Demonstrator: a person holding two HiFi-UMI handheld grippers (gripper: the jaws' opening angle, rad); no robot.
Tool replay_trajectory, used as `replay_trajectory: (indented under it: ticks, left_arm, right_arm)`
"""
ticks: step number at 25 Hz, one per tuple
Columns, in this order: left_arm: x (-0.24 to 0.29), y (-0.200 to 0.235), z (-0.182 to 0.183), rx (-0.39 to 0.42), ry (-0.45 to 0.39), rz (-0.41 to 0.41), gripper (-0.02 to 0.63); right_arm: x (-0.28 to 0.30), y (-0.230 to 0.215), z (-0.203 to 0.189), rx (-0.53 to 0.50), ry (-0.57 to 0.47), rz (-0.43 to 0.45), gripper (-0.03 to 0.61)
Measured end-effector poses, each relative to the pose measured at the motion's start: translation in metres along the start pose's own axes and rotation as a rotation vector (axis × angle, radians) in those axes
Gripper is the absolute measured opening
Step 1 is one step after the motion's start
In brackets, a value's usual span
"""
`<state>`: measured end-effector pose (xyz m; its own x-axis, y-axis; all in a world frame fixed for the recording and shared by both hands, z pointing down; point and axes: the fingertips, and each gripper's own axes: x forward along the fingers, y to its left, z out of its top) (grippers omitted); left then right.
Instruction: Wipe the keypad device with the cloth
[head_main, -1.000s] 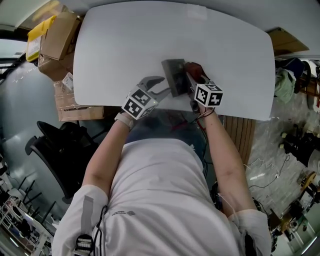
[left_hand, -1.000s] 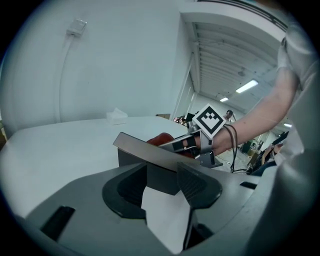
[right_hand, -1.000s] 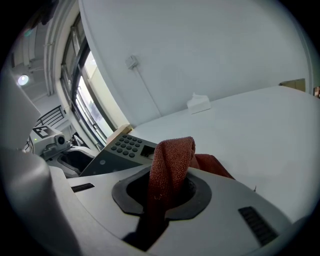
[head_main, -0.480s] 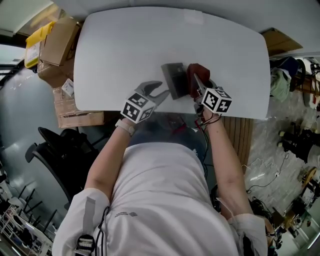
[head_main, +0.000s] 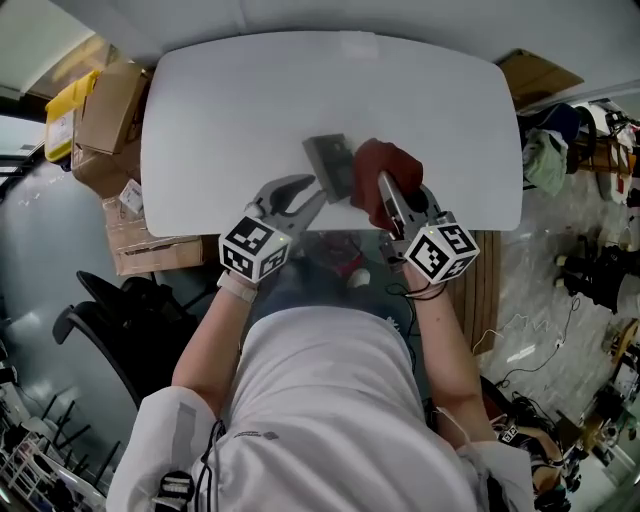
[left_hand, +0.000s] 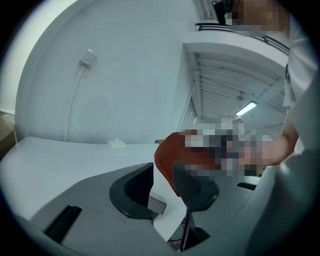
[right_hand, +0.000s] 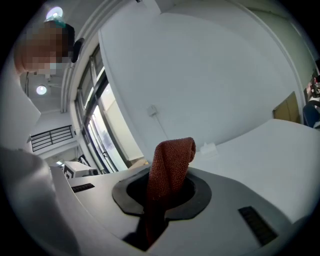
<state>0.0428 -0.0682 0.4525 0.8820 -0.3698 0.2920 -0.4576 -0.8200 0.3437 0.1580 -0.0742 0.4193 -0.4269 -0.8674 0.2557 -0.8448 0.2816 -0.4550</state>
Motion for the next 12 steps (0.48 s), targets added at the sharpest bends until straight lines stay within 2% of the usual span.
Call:
replay_trajectory:
  ticks: [3,6,9,12]
  left_arm:
    - [-0.007,-0.03,0.024,0.026,-0.072,0.013,0.123]
    - [-0.017,-0.064,0.041,0.056,-0.133,0.06,0.115]
    - [-0.027,-0.104,0.048,0.069,-0.187,0.11,0.11]
    - [-0.038,-0.141,0.046,0.076,-0.224,0.163,0.109]
  right_arm:
    - [-0.029,0.02,0.008,-0.015,-0.016,0.055,0.054]
    - [-0.057,0.038,0.014,-0.037,-0.027,0.126,0.054]
    - [-0.088,0.056,0.019,-0.112,-0.026,0.187,0.054]
    - [-0.121,0.068,0.018,-0.127,-0.04,0.244,0.054]
